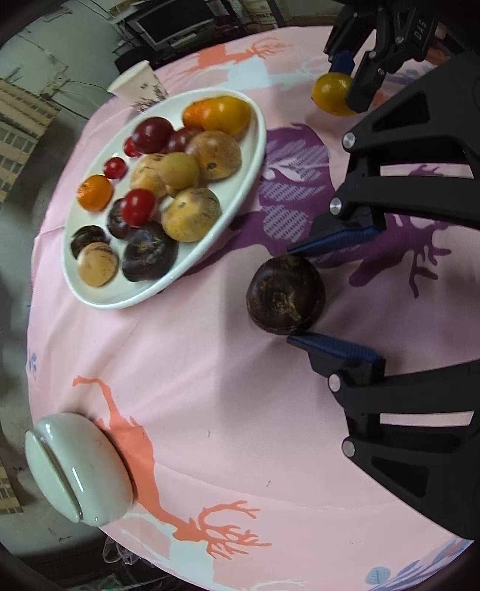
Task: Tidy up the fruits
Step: 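Place the mangosteen on the plate with the left tool while the right tool places the yellow tomato there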
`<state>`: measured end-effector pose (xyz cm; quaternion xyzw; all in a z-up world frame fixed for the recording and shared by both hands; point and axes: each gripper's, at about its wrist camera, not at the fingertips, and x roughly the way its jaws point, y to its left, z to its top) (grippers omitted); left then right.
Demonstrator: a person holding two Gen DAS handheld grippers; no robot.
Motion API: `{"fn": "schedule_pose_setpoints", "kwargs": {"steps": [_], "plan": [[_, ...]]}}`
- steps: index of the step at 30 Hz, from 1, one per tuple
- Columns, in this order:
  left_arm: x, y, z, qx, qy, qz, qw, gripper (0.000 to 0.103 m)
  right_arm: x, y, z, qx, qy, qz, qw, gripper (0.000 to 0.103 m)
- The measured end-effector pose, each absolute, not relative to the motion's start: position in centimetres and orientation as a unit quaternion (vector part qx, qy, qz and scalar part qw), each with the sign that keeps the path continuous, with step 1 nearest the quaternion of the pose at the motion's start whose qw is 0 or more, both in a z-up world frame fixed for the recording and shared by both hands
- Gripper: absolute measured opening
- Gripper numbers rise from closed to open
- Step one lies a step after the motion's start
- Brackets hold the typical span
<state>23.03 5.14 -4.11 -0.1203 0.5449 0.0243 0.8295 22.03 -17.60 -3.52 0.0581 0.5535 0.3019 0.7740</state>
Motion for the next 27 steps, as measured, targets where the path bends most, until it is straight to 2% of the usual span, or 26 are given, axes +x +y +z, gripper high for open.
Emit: {"fn": "schedule_pose_setpoints", "kwargs": {"steps": [13, 24, 25, 27], "plan": [[24.5, 4.1, 3.3, -0.149, 0.489, -0.016, 0.859, 0.043, 26.4, -20.1, 1.9, 0.086, 0.488, 0.288, 0.819, 0.041], [29.2, 2.9, 3.1, -0.145, 0.492, -0.030, 0.858, 0.043, 31.7, -18.8, 3.0, 0.078, 0.462, 0.269, 0.842, 0.041], [29.6, 2.9, 2.9, -0.146, 0.494, -0.026, 0.856, 0.044, 32.2, -18.7, 2.8, 0.082, 0.461, 0.266, 0.842, 0.042], [30.2, 3.0, 2.9, -0.147, 0.488, -0.004, 0.860, 0.057, 33.2, -18.8, 2.2, 0.098, 0.463, 0.260, 0.842, 0.044]]}}
